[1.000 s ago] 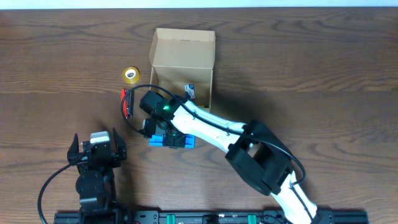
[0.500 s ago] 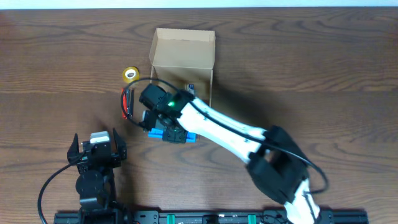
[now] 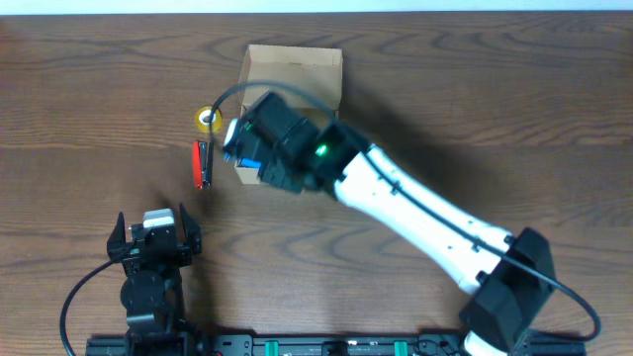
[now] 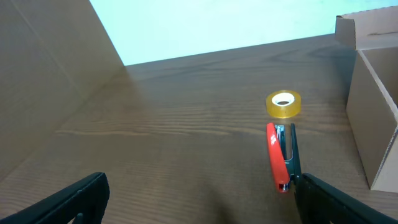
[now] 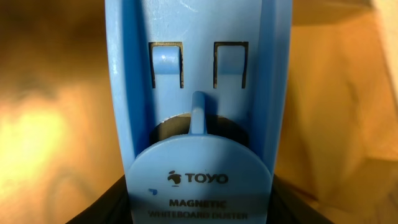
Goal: Pack container
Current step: 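Lift the blue duster into the cardboard box and release it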
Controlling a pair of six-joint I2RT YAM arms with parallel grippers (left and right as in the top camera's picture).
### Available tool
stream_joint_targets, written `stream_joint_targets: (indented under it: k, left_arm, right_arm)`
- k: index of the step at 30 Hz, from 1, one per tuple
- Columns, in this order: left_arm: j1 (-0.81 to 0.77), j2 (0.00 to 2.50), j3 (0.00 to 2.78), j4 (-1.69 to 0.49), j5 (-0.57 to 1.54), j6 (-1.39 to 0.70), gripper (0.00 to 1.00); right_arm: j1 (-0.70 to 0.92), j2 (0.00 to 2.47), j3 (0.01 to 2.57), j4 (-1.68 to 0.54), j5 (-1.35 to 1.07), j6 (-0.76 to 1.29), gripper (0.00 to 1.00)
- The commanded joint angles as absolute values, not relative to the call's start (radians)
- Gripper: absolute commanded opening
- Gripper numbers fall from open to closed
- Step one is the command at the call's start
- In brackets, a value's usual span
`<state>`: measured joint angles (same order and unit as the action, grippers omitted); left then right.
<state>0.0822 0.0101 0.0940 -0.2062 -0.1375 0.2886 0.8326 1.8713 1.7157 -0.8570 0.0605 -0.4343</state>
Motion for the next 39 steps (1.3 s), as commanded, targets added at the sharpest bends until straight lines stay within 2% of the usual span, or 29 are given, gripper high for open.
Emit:
stream_joint_targets:
  k: [1,6,19,21,22,25,27,29,37,39]
  left_arm:
    - [0.078,0.004,0.066,-0.215,-0.138,0.292,0.95]
    - [0.078,0.004,0.066,-0.215,-0.138,0.292,0.95]
    - [0.078,0.004,0.066,-0.215,-0.138,0.292,0.96]
    - [0.078,0.004,0.066,-0.215,-0.138,0.292,0.95]
    - [0.078,0.004,0.066,-0.215,-0.138,0.292,0.95]
    - [0.078,0.004,0.066,-0.215,-0.138,0.292,0.95]
    - [0.078,0.004,0.066,-0.215,-0.138,0.292,0.95]
    - [0.078,0.004,0.066,-0.215,-0.138,0.292,0.95]
    - [0.078,0.004,0.066,-0.215,-0.138,0.292,0.95]
    - [0.078,0.004,0.066,-0.215,-0.138,0.292,0.95]
  right_arm:
    - [0.754,1.888,1.728,-0.821,0.046,-0.412,0.30]
    - [0.693,1.950,1.728,-0.762,-0.017,-0.412,0.29]
    - [0.688,2.098,1.728,-0.730,-0.016,-0.412,0.27]
    - [0.688,2.111,1.728,-0.733,-0.016,-0.412,0.34]
    - [0.688,2.114,1.728,-0.734,-0.016,-0.412,0.42]
    - [0.688,2.121,1.728,-0.732,-0.015,-0.412,0.57]
    - [0.688,2.121,1.728,-0.728,-0.015,-0.413,0.72]
    - [0.688,2.120,1.729,-0.720,-0.015,-0.412,0.80]
    - [0.688,2.093,1.813,-0.733,-0.016,-0.395,0.99]
    - [0.688,2.064,1.851,-0.756,-0.017,-0.340,0.99]
